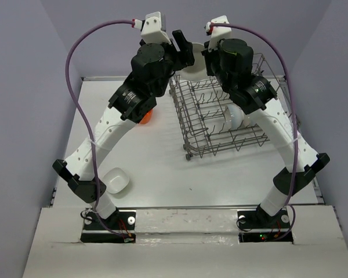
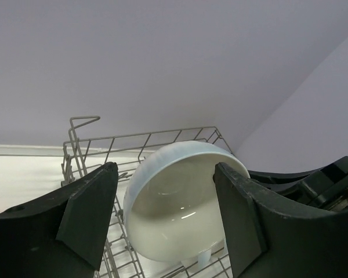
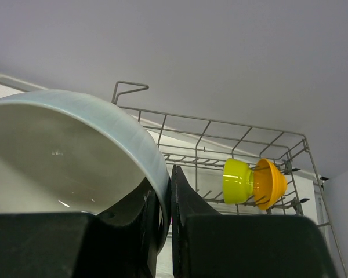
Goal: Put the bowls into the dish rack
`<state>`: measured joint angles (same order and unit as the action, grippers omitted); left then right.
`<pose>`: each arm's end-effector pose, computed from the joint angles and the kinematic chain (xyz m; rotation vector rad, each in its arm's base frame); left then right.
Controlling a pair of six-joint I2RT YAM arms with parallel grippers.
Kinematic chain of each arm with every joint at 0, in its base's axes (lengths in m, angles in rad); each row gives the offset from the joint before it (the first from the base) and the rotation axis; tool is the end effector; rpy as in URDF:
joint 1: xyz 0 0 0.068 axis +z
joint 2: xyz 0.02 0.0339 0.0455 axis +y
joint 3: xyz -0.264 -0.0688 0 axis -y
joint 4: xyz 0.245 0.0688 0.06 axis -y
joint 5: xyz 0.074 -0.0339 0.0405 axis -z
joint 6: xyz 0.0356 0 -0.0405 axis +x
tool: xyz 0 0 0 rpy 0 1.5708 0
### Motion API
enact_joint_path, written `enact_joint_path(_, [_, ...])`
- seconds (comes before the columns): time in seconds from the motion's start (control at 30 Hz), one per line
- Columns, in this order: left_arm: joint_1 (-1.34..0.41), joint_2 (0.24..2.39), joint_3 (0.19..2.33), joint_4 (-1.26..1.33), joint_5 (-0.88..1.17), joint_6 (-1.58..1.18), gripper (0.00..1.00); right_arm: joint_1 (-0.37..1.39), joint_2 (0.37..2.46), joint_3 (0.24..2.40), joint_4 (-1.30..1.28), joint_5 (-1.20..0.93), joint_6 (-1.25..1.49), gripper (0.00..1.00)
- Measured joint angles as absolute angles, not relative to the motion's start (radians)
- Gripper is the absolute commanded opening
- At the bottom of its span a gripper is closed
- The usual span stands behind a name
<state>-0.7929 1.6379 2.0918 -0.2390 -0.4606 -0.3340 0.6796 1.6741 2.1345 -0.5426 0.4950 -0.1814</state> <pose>0.2464 -0.2276 0.5608 -0.0758 1.4051 -0.6283 0.2790 0.2037 0.5301 -0.3294 1.6098 -0.0285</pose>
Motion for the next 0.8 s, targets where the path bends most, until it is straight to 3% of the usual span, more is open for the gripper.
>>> enact_joint_path(0.47, [-0.796,1.485,1.909,-0.237,-0.525,-0.320,0.78,0.682,1.641,2.056,-0.511,0.619,-0.267,0.01])
enact_joint_path(0.8, [-0.794,1.126,1.548,-0.217,-0.501,-0.358,0.79,0.682,1.637,1.950,-0.389,0.875,-0.463,0.01])
